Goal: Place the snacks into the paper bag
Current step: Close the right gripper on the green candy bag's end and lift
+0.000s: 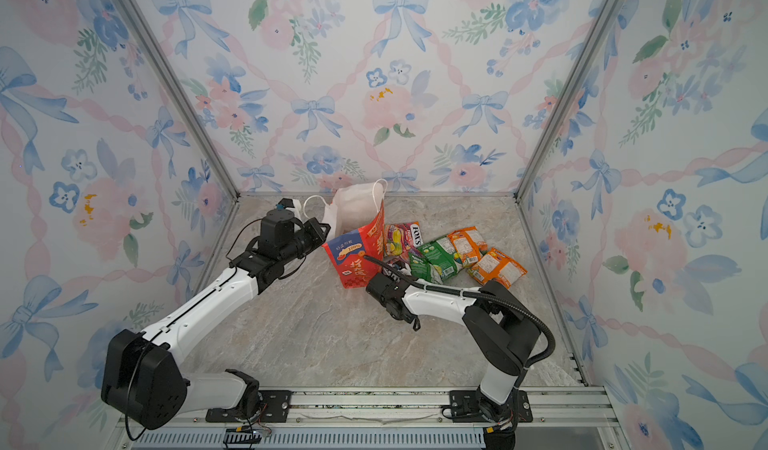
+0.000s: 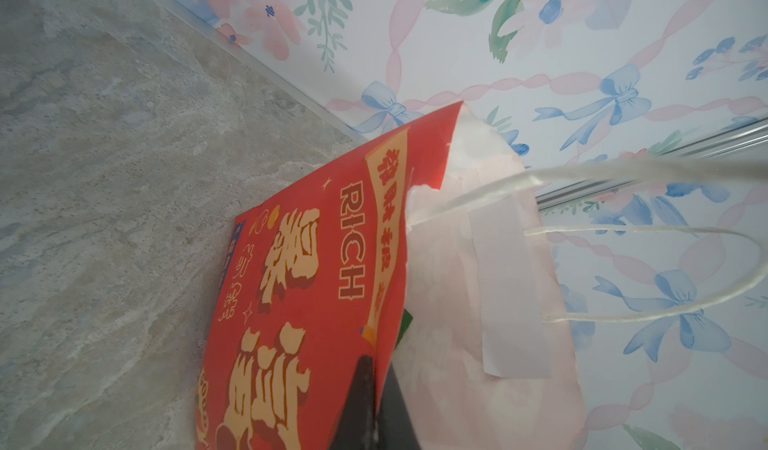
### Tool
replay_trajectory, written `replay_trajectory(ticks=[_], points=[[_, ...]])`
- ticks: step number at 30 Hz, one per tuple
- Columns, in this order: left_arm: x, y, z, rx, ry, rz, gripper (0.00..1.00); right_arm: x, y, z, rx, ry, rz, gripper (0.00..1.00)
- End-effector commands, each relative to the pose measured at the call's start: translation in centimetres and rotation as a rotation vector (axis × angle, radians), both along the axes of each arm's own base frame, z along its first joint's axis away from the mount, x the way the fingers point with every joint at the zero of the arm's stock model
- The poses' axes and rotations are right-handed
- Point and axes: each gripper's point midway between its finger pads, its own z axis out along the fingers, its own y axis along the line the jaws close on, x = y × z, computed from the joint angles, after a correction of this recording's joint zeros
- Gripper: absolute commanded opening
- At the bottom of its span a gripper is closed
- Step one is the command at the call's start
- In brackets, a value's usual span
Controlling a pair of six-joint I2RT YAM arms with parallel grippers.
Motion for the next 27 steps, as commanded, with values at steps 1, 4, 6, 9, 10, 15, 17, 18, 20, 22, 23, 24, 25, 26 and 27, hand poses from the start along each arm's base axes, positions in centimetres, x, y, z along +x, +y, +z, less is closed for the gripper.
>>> replay_trajectory(ticks=[1, 4, 6, 9, 10, 15, 17, 18, 20, 22, 23, 24, 25, 26, 27], points=[[-0.1, 0.2, -0.5, 0.008, 0.018, -0.003, 0.0, -0.8, -0.2, 1.6, 0.082, 0.054, 0.009, 0.0], [0.0, 0.2, -0.5, 0.006, 0.016, -0.005, 0.0, -1.5, 0.1, 2.2, 0.206, 0.109, 0.013, 0.0], [0.0, 0.2, -0.5, 0.006, 0.017, -0.006, 0.0, -1.8, 0.2, 2.7, 0.29, 0.134, 0.017, 0.0], [0.0, 0.0, -0.7, 0.004, 0.022, -0.011, 0.0, -2.3, 0.3, 3.9, 0.428, 0.161, 0.018, 0.0], [-0.1, 0.1, -0.8, 0.003, 0.023, -0.01, 0.0, -2.4, 0.4, 4.4, 0.474, 0.168, 0.021, 0.0], [-0.1, 0.1, -0.8, 0.001, 0.022, -0.009, 0.0, -3.1, 1.0, 6.5, 0.66, 0.199, 0.048, 0.0], [-0.1, 0.1, -0.8, 0.0, 0.022, -0.01, 0.0, -3.3, 1.2, 7.3, 0.715, 0.207, 0.05, 0.0], [-0.1, 0.0, -0.8, -0.001, 0.021, -0.012, 0.0, -3.5, 1.3, 7.7, 0.741, 0.213, 0.053, 0.0], [-0.1, 0.0, -0.7, -0.004, 0.021, -0.015, 0.0, -3.6, 1.3, 8.4, 0.78, 0.211, 0.051, 0.0], [-0.1, -0.1, -0.7, -0.005, 0.019, -0.016, 0.0, -3.7, 1.3, 9.3, 0.84, 0.211, 0.049, 0.0], [-0.1, 0.0, -0.7, -0.006, 0.018, -0.016, 0.0, -3.8, 1.2, 9.8, 0.87, 0.209, 0.045, 0.0], [-0.1, -0.1, -0.6, -0.007, 0.017, -0.017, 0.0, -3.8, 1.1, 10.2, 0.894, 0.206, 0.04, 0.0], [-0.1, -0.1, -0.7, -0.006, 0.018, -0.018, 0.0, -3.8, 1.0, 10.8, 0.924, 0.198, 0.036, 0.0], [-0.2, -0.1, -0.6, -0.007, 0.016, -0.018, 0.0, -3.9, 0.9, 11.5, 0.951, 0.191, 0.037, 0.0], [-0.2, -0.1, -0.7, -0.007, 0.018, -0.018, 0.0, -4.0, 0.8, 12.0, 0.973, 0.185, 0.038, 0.0]])
